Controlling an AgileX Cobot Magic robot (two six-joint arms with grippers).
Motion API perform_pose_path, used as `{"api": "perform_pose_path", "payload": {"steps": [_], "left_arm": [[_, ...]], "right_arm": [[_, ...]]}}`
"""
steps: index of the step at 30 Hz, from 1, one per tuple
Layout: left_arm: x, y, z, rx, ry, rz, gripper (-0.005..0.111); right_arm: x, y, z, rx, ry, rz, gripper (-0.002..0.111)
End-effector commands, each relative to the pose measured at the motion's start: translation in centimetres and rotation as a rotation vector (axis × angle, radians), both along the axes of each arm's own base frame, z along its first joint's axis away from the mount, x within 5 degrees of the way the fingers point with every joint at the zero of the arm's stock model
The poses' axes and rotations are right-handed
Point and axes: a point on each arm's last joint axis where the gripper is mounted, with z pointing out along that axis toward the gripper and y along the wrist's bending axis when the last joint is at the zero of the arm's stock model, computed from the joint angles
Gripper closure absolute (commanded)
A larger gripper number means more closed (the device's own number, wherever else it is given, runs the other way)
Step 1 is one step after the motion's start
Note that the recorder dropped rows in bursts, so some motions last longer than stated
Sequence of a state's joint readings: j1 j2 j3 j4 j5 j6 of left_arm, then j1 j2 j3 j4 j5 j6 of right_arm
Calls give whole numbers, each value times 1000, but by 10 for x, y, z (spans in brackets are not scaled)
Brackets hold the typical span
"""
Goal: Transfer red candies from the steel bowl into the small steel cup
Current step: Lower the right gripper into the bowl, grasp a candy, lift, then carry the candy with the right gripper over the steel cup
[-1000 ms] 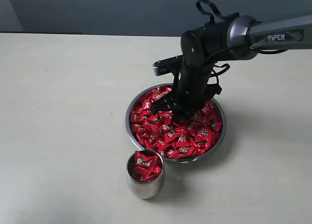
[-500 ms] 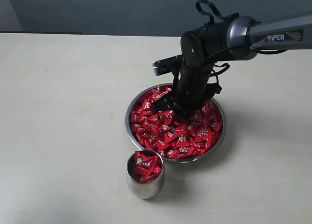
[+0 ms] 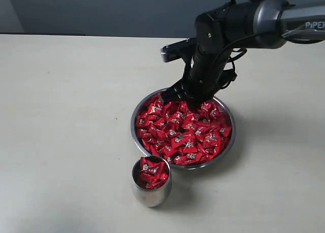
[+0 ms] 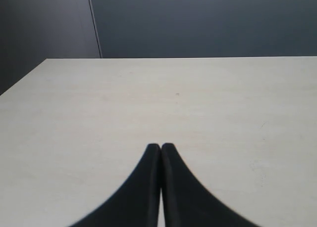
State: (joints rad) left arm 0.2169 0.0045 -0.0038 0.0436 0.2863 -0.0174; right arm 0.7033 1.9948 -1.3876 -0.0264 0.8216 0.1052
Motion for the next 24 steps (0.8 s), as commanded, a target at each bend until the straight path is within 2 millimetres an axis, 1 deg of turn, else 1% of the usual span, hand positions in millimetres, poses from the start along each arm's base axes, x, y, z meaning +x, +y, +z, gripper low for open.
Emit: {"api": "perform_pose_path", "payload": {"steps": [1,6,9,12,17,22,24], "left_arm": [[0,0,-1,-1,-3,1,106],[0,0,-1,-1,-3,1,106],[0,0,-1,-1,-3,1,106],[0,0,-1,-1,-3,1,106],[0,0,-1,-1,-3,1,106],[0,0,-1,-1,-3,1,106],[0,0,-1,-1,-3,1,106]], "right_arm": [[1,-4,16,7,-38,5,109],[0,-9,16,-56,-30,25,109],[-1,-14,23,-87,-50,40,109],[-3,-18,36,-96,-74,46,109],[-13,-24,63,-66,-83,43,109],[-32,-23,88,35,-24,115,109],[-43,-20,97,78,18,159,109]]}}
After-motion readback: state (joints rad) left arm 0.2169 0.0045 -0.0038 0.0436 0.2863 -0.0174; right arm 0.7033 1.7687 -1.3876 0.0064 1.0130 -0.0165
